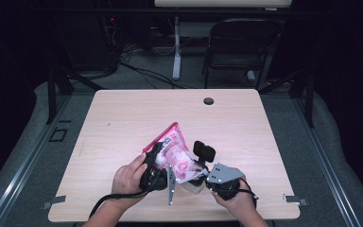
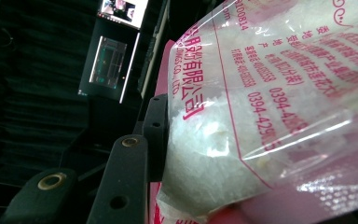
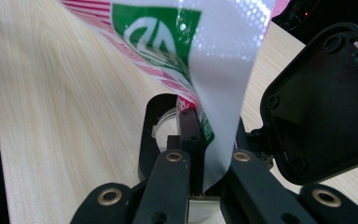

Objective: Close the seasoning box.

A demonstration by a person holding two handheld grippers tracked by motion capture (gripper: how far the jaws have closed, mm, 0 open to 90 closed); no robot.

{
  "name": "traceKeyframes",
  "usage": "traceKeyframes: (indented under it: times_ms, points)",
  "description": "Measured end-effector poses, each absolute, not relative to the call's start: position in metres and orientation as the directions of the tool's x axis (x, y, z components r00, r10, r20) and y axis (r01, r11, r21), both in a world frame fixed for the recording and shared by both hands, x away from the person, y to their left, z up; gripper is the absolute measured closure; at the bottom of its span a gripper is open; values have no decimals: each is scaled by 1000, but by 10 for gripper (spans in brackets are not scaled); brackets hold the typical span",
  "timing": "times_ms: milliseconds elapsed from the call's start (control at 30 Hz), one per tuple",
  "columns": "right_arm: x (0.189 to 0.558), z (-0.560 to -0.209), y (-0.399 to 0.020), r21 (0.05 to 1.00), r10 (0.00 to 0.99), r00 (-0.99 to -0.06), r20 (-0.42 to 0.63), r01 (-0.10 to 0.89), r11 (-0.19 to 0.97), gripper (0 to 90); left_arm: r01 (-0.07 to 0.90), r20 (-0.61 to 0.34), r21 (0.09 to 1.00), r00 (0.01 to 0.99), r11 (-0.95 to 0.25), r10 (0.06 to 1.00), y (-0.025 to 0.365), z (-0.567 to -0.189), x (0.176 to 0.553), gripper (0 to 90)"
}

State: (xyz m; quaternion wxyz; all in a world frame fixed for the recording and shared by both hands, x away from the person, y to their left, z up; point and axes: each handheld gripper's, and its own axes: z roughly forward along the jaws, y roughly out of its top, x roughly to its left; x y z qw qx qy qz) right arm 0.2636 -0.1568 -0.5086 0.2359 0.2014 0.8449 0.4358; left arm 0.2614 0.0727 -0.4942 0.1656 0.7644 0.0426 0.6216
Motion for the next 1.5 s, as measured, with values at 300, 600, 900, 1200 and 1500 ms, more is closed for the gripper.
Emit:
traceKeyframes:
  times_ms: [300, 600, 900, 1200, 1500]
  points:
    - [264, -508, -157, 832, 548, -806, -226, 133, 539, 900, -143, 939, 299, 218, -943, 264, 72, -493, 261, 672]
    - [264, -508, -157, 831, 547, -805, -227, 133, 541, 900, -143, 939, 298, 219, -944, 264, 72, -493, 262, 673]
    - [263, -508, -157, 834, 551, -803, -226, 132, 535, 900, -147, 941, 295, 216, -944, 261, 72, -493, 262, 673]
    - [263, -508, -157, 833, 552, -802, -228, 132, 537, 900, -148, 943, 288, 215, -946, 254, 72, -492, 262, 672]
    - [263, -508, -157, 836, 552, -802, -226, 131, 534, 900, -145, 945, 278, 221, -950, 243, 72, -491, 261, 672]
